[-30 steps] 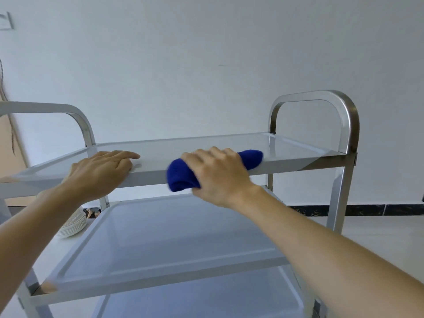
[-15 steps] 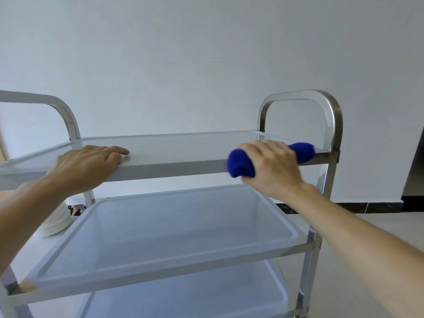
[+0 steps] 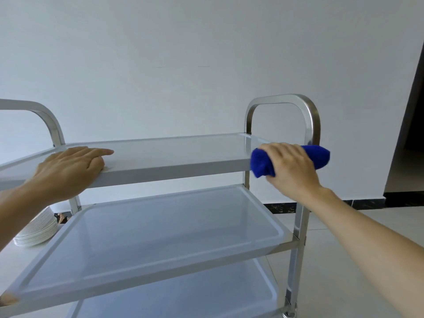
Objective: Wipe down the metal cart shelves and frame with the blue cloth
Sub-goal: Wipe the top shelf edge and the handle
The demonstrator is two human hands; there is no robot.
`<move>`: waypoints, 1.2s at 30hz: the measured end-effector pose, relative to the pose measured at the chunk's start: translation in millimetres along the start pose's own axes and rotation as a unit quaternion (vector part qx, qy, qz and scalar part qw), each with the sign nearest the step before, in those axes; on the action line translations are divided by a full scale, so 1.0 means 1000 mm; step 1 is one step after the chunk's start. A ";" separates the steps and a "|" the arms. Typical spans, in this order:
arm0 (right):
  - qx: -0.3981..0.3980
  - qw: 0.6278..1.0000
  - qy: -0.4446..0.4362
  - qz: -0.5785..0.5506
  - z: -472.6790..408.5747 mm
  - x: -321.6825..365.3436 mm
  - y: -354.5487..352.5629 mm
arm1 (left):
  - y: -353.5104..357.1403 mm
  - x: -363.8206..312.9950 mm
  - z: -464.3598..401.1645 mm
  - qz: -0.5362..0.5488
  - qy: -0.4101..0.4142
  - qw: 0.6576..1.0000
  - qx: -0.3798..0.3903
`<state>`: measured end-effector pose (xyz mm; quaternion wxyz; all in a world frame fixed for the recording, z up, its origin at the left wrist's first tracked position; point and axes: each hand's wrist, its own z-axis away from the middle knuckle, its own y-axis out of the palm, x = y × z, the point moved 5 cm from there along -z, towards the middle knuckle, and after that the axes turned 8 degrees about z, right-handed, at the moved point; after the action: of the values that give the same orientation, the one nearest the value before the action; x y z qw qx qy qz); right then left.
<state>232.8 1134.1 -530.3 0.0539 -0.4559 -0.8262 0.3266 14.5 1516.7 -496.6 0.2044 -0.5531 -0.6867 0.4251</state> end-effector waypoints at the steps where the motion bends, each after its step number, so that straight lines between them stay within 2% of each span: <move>1: 0.016 1.000 0.015 -0.012 0.004 -0.015 -0.001 | 0.001 -0.002 0.001 0.003 -0.012 1.000 0.004; 3: 0.030 0.998 0.022 -0.048 0.011 -0.032 -0.005 | 0.006 -0.004 0.001 0.001 -0.025 1.000 -0.017; 5: 0.000 0.995 0.027 -0.096 0.020 -0.040 -0.012 | 0.005 -0.014 0.005 0.026 0.006 0.994 -0.109; 8: -0.066 0.977 0.112 -0.167 0.044 -0.058 -0.017 | 0.009 -0.061 0.035 0.097 0.146 0.957 -0.233; 9: -0.076 0.967 0.155 -0.187 0.053 -0.065 -0.015 | 0.014 -0.080 0.047 0.105 0.191 0.943 -0.250; 11: -0.080 0.930 0.263 -0.243 0.069 -0.082 -0.006 | 0.033 -0.119 0.068 0.133 0.262 0.929 -0.228; 12: -0.079 0.891 0.336 -0.294 0.077 -0.091 0.001 | 0.047 -0.135 0.076 0.153 0.277 0.927 -0.200; 13: -0.078 0.833 0.420 -0.353 0.086 -0.100 0.008 | 0.063 -0.149 0.083 0.166 0.279 0.932 -0.163; 15: -0.064 0.680 0.576 -0.450 0.102 -0.111 0.023 | 0.099 -0.170 0.093 0.171 0.253 0.950 -0.066; 16: -0.053 0.626 0.613 -0.480 0.107 -0.112 0.028 | 0.118 -0.176 0.095 0.168 0.228 0.959 -0.013; 17: -0.045 0.605 0.622 -0.495 0.107 -0.114 0.032 | 0.136 -0.180 0.098 0.164 0.200 0.965 0.036; 18: -0.045 0.616 0.606 -0.502 0.103 -0.116 0.034 | 0.154 -0.182 0.099 0.159 0.177 0.968 0.080; 21: -0.058 0.711 0.476 -0.514 0.074 -0.105 0.032 | 0.192 -0.182 0.102 0.121 0.141 0.967 0.172; 23: -0.026 0.771 0.397 -0.497 0.055 -0.092 0.037 | 0.208 -0.181 0.103 0.107 0.120 0.961 0.223; 25: 0.000 0.798 0.374 -0.473 0.047 -0.087 0.043 | 0.219 -0.180 0.104 0.106 0.094 0.953 0.268; 28: 0.045 0.787 0.394 -0.472 0.060 -0.098 0.060 | 0.233 -0.177 0.106 0.092 0.074 0.946 0.302; 31: 0.111 0.795 0.413 -0.431 0.088 -0.095 0.088 | 0.246 -0.176 0.117 0.061 0.093 0.943 0.315; 36: 0.020 0.746 0.467 -0.475 0.139 -0.071 0.134 | 0.250 -0.170 0.129 0.043 0.120 0.952 0.279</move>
<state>315.9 1059.5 -703.0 0.5905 -0.0993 -0.8006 0.0216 115.3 1318.8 -738.6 0.4126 -0.5498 -0.4871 0.5386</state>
